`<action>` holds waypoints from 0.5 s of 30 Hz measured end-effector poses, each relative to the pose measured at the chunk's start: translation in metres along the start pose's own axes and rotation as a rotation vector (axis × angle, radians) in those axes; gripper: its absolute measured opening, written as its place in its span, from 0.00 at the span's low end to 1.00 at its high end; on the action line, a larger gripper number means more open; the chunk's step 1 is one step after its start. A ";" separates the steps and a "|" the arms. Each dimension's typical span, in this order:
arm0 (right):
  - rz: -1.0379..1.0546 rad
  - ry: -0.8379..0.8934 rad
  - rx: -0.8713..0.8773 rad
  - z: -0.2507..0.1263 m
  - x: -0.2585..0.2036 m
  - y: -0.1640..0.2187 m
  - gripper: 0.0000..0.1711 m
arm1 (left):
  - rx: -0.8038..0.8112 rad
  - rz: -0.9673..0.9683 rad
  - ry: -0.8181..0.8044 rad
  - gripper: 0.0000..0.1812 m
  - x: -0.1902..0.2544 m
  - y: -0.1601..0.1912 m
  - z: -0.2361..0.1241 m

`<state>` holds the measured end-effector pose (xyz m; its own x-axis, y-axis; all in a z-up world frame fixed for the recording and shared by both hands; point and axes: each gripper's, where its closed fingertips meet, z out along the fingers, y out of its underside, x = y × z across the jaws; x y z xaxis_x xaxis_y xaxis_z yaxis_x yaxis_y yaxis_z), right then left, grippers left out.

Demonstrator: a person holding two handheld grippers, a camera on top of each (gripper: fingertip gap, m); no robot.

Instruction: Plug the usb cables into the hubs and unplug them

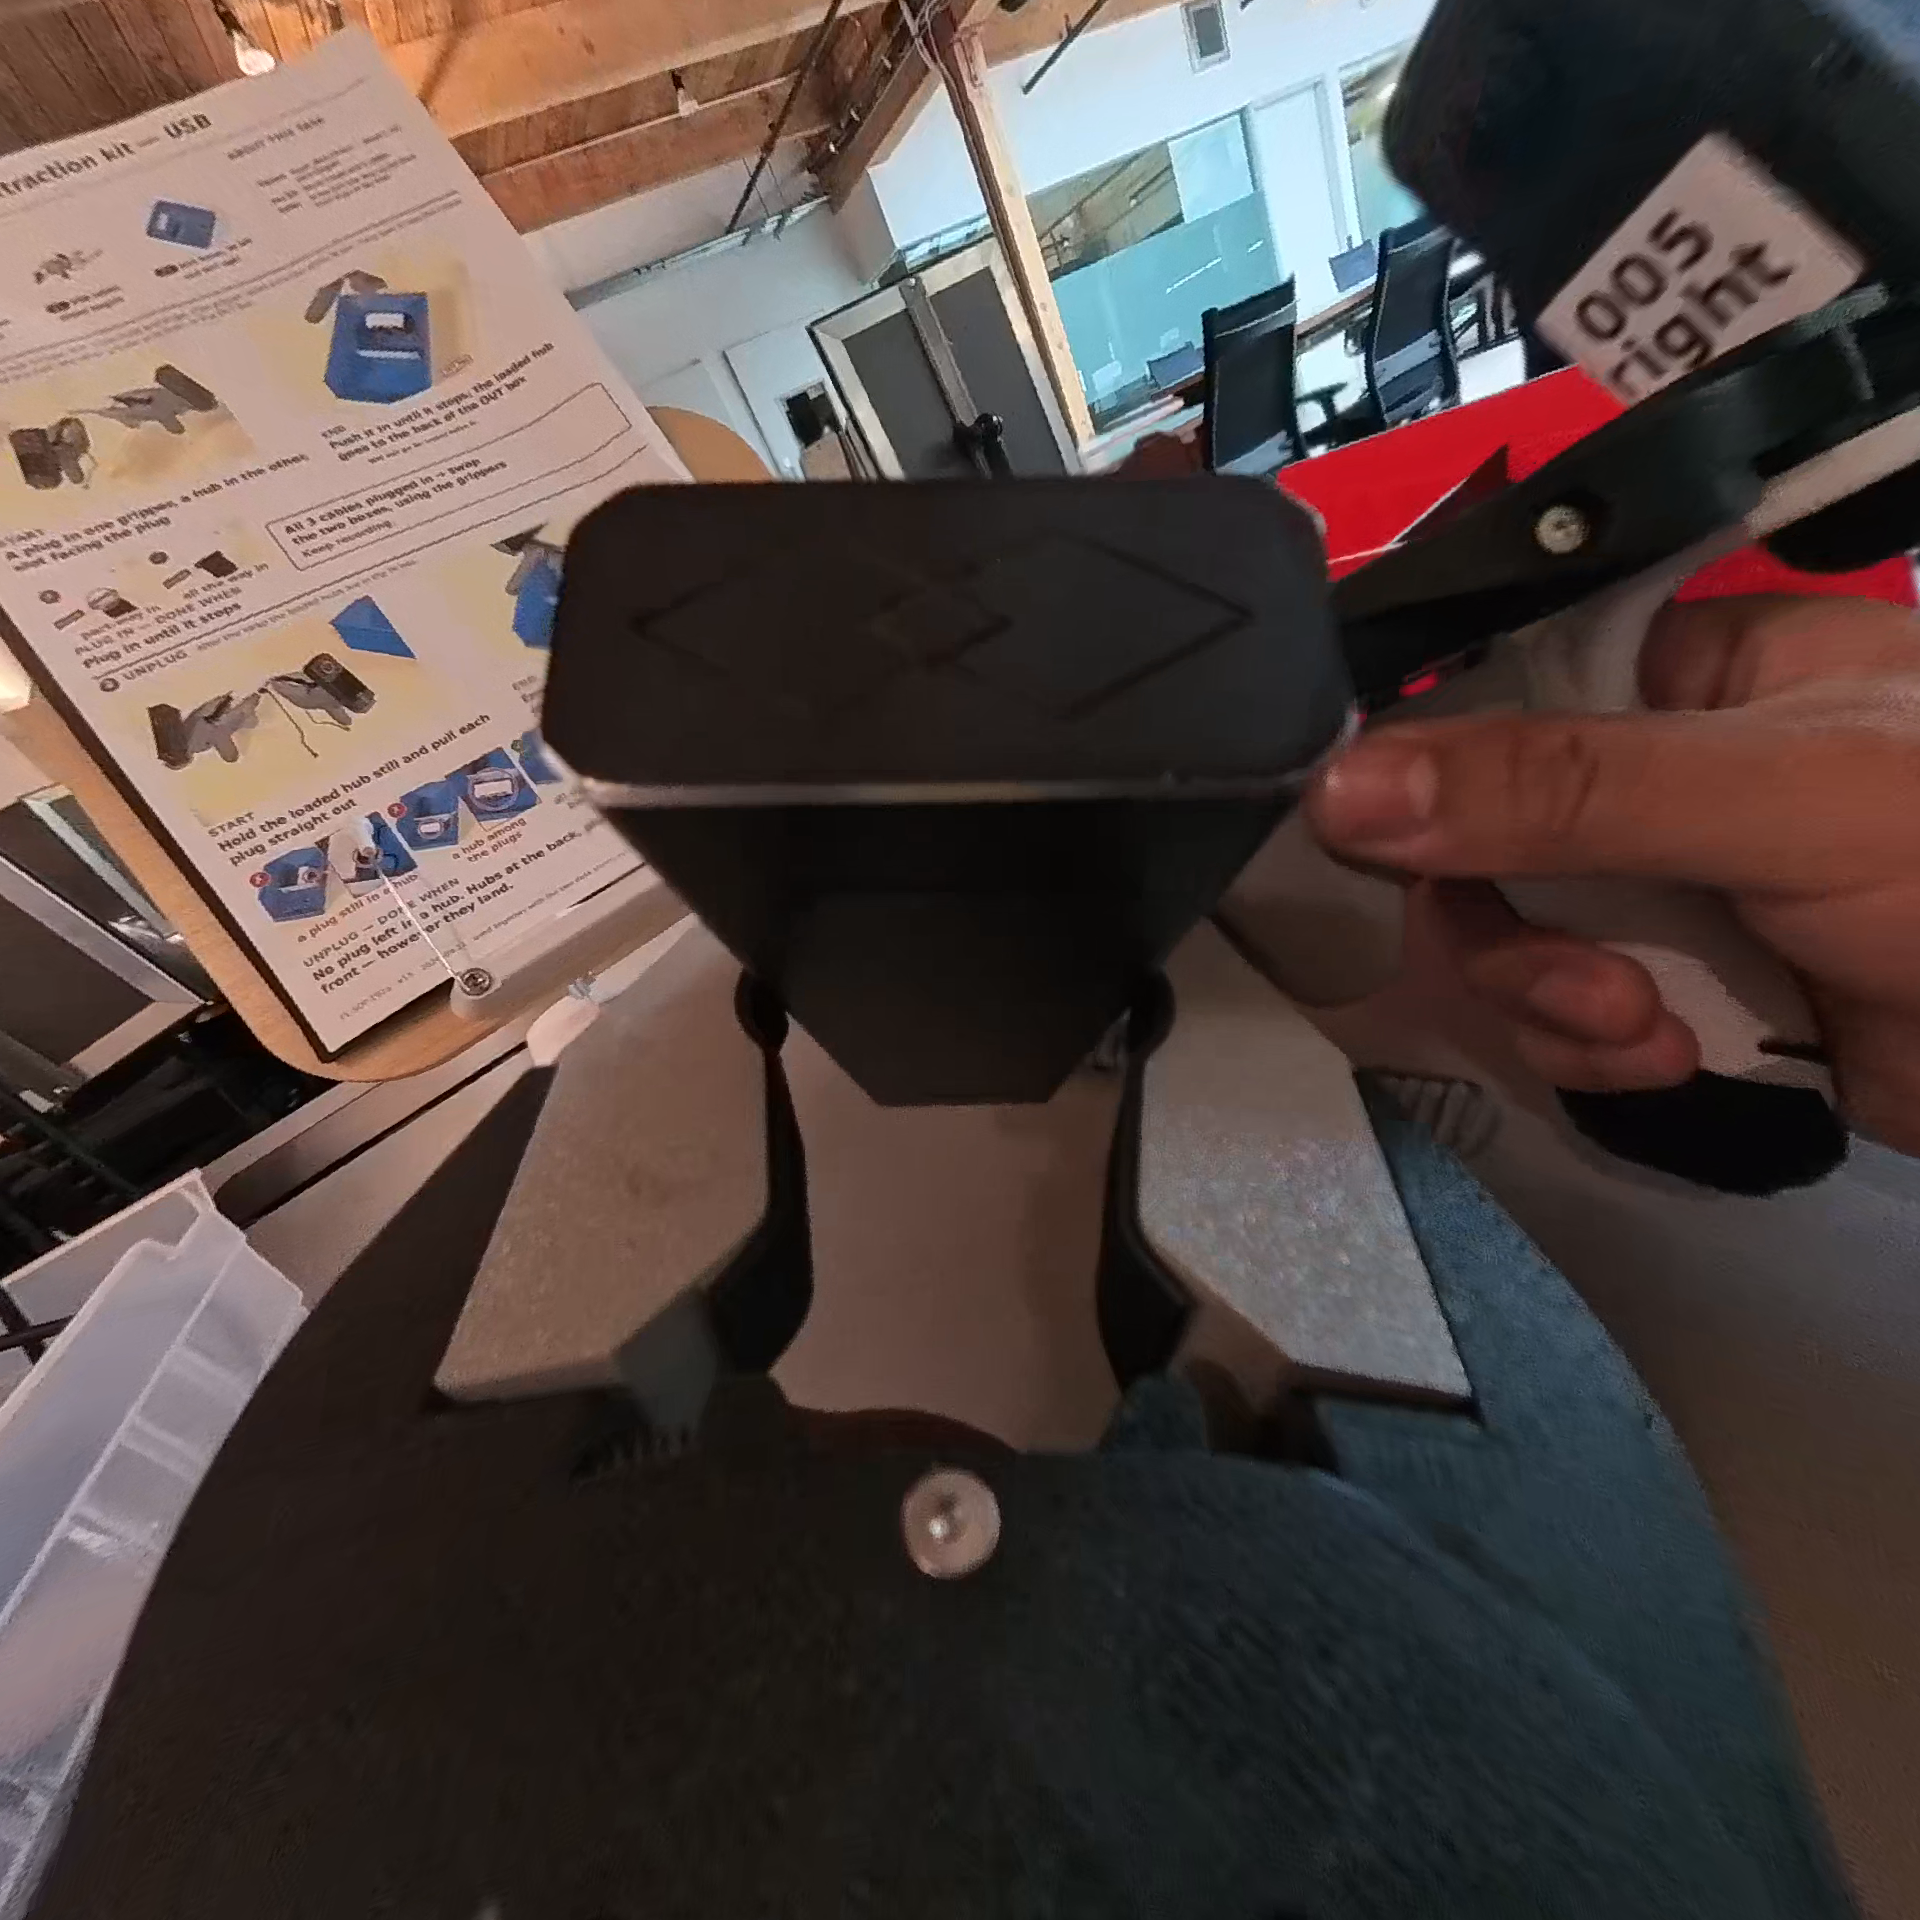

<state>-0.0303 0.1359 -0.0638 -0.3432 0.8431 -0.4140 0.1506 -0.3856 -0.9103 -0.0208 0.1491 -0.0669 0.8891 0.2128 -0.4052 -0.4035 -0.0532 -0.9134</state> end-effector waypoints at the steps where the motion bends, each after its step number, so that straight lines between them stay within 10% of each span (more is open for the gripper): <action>1: 0.043 -0.034 0.011 0.000 -0.001 -0.001 0.04 | 0.008 0.003 0.002 0.36 0.000 -0.001 0.000; 15: -0.021 -0.093 -0.054 -0.008 -0.022 -0.009 0.09 | 0.164 0.134 -0.063 0.36 0.002 -0.030 -0.014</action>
<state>-0.0166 0.1237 -0.0463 -0.4305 0.8115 -0.3952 0.1914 -0.3458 -0.9186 -0.0041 0.1373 -0.0408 0.8118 0.2749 -0.5151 -0.5519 0.0731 -0.8307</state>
